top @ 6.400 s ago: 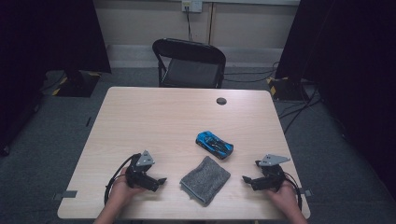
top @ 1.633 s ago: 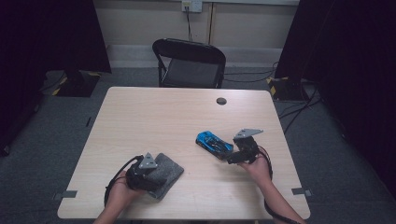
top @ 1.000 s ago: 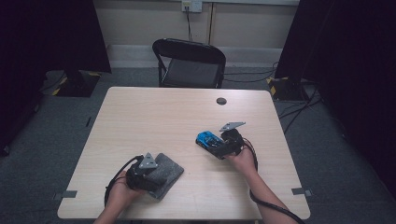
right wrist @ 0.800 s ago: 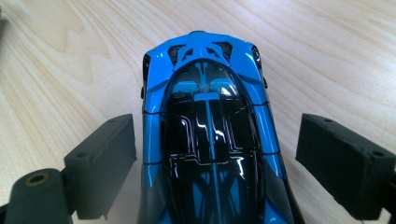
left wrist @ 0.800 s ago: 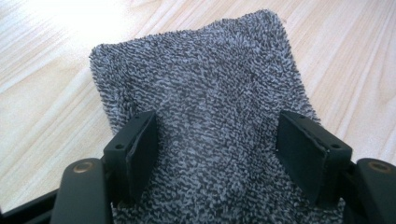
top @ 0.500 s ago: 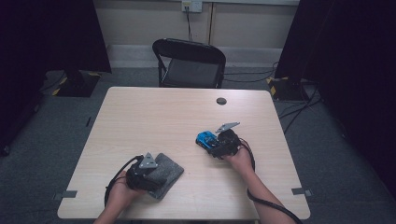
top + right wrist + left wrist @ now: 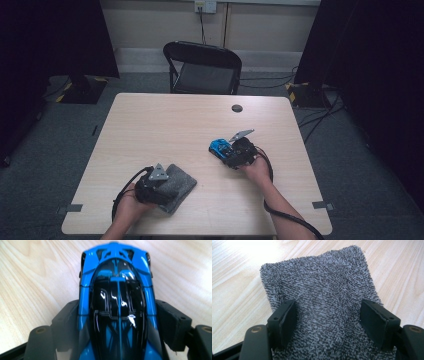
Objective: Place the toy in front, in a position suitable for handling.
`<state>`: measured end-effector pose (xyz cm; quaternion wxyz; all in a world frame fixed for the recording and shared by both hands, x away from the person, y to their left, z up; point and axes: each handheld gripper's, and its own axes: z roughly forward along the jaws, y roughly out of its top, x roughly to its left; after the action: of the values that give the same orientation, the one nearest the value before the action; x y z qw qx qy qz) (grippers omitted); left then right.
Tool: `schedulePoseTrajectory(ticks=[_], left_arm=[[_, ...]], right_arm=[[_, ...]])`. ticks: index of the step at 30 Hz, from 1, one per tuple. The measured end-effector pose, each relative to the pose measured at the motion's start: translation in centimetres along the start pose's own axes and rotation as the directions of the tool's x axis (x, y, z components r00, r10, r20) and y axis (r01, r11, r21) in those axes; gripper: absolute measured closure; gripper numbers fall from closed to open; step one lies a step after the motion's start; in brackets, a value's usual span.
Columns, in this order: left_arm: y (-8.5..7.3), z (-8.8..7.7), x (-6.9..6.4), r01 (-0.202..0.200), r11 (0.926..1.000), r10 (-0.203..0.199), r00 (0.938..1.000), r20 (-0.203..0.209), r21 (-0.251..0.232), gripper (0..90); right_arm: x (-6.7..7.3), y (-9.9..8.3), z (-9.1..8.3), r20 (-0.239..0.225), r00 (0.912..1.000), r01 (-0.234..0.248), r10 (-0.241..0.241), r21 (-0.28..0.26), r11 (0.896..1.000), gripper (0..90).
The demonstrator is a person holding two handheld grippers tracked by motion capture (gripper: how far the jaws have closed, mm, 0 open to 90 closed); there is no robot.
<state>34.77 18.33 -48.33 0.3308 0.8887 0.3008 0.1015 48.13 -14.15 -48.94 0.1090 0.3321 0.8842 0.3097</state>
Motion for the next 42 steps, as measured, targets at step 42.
schedulePoseTrajectory(ticks=[42], left_arm=[[0.1, 0.1, 0.0, 0.003, 1.0000, -0.003, 1.0000, 0.003, -0.001, 28.7]], right_arm=[[0.0, 1.7, -1.3, -0.020, 0.9989, -0.043, 0.042, -0.044, 0.998, 28.0]])
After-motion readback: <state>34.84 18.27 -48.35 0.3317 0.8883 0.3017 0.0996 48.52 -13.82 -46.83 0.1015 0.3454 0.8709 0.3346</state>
